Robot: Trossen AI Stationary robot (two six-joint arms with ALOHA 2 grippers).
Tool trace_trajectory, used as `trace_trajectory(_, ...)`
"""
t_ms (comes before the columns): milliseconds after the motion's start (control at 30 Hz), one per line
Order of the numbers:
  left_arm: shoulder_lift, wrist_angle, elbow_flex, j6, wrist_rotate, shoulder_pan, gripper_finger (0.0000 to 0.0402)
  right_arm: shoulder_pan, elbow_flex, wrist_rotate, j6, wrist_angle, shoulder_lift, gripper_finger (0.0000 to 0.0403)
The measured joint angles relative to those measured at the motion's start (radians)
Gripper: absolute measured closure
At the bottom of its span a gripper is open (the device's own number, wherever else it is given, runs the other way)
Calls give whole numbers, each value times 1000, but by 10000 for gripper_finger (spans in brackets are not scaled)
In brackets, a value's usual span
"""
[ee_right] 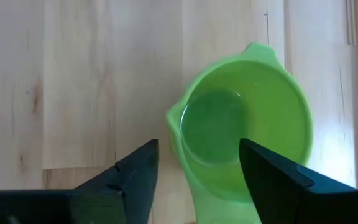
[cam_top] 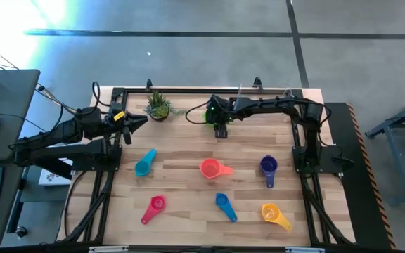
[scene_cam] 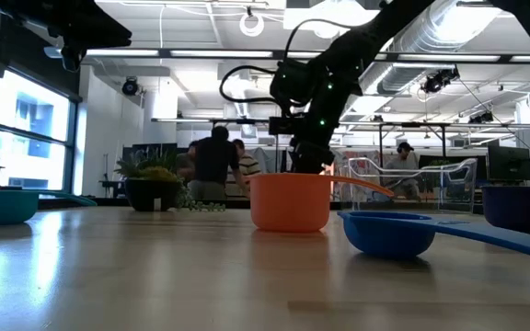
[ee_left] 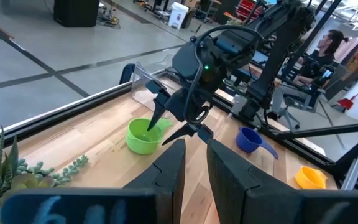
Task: Nest measuring cups in basket
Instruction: Stack the light green measuring cup on top of the orange measuring cup
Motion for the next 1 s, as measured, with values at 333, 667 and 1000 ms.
trace_trajectory(333, 0, 0, 0, 17, -2, 0, 344, 0, 0, -34, 46, -16, 0, 327)
trace_trajectory(667, 0, 0, 0, 17, -3, 0, 344, 0, 0, -32, 51, -25, 0, 382)
trace_trajectory(1000, 0, 0, 0, 17, -3, 0, 344, 1, 0, -32, 125, -54, -5, 399)
